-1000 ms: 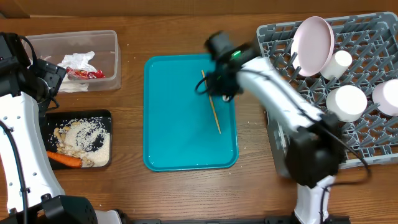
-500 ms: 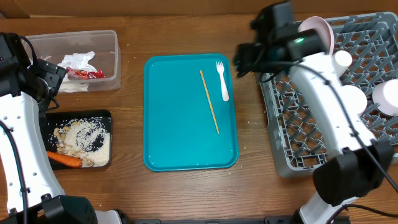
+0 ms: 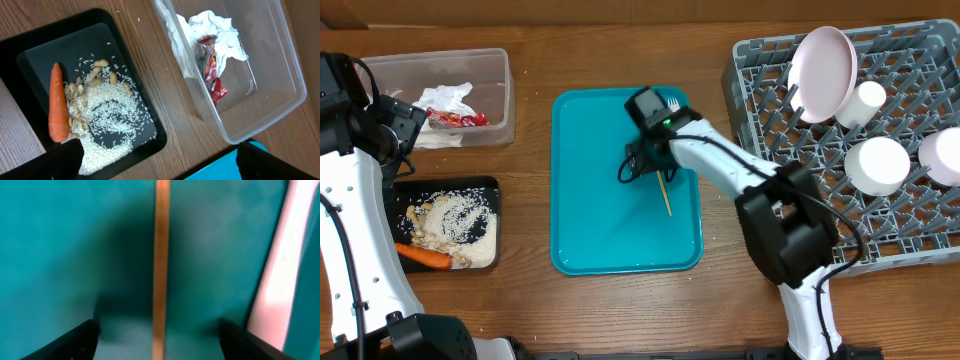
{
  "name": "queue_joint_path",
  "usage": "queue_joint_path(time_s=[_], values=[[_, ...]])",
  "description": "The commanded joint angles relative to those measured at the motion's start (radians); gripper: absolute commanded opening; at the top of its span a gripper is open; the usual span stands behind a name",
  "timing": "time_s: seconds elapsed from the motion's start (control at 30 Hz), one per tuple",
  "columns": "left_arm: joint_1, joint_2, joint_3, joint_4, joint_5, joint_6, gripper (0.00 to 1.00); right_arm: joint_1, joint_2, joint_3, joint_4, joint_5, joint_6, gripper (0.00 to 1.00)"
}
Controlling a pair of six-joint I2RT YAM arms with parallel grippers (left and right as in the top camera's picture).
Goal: Sort waste into correct bins and load items into the dishwasher rack
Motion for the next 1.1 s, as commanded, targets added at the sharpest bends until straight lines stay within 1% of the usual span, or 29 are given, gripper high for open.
queue_joint_path(time_s=[0.0, 0.03, 0.07, 0.2, 0.43, 0.53, 0.63, 0.7, 0.83, 0.9, 1.0, 1.03, 1.07], values=[[-0.001, 0.004, 0.007, 0.002, -0.003, -0.010, 1.00, 0.003, 0.049, -0.003, 0.003, 0.050, 0.004, 0.76], [-0.001, 0.004, 0.007, 0.002, -0.003, -0.009, 1.00, 0.003, 0.055, -0.003, 0.003, 0.050, 0.004, 0.74], [-0.001, 0.004, 0.007, 0.002, -0.003, -0.009, 1.00, 0.003, 0.070, -0.003, 0.003, 0.050, 0.004, 0.68], [-0.001, 0.004, 0.007, 0.002, -0.003, -0.010, 1.00, 0.004, 0.105, -0.006, -0.010, 0.050, 0.006, 0.36], [-0.001, 0.004, 0.007, 0.002, -0.003, -0.009, 1.00, 0.006, 0.105, -0.003, -0.047, 0.024, 0.035, 0.04], [-0.001, 0.004, 0.007, 0.002, -0.003, -0.009, 1.00, 0.003, 0.105, 0.019, -0.074, -0.018, 0.035, 0.04], [-0.001, 0.004, 0.007, 0.002, -0.003, -0.010, 1.00, -0.008, 0.101, 0.076, -0.137, -0.022, 0.034, 0.04], [-0.001, 0.004, 0.007, 0.002, -0.003, -0.010, 1.00, -0.020, 0.091, 0.137, -0.201, -0.031, 0.034, 0.04], [-0.001, 0.004, 0.007, 0.002, -0.003, -0.009, 1.00, -0.058, 0.047, 0.252, -0.299, -0.124, 0.026, 0.04], [-0.001, 0.004, 0.007, 0.002, -0.003, -0.010, 1.00, -0.098, -0.002, 0.320, -0.354, -0.169, 0.019, 0.04], [-0.001, 0.004, 0.007, 0.002, -0.003, -0.010, 1.00, -0.154, -0.061, 0.372, -0.404, -0.254, -0.057, 0.04], [-0.001, 0.004, 0.007, 0.002, -0.003, -0.010, 1.00, -0.219, -0.116, 0.416, -0.460, -0.258, -0.093, 0.04], [-0.001, 0.004, 0.007, 0.002, -0.003, -0.010, 1.00, -0.240, -0.131, 0.428, -0.473, -0.258, -0.110, 0.04]])
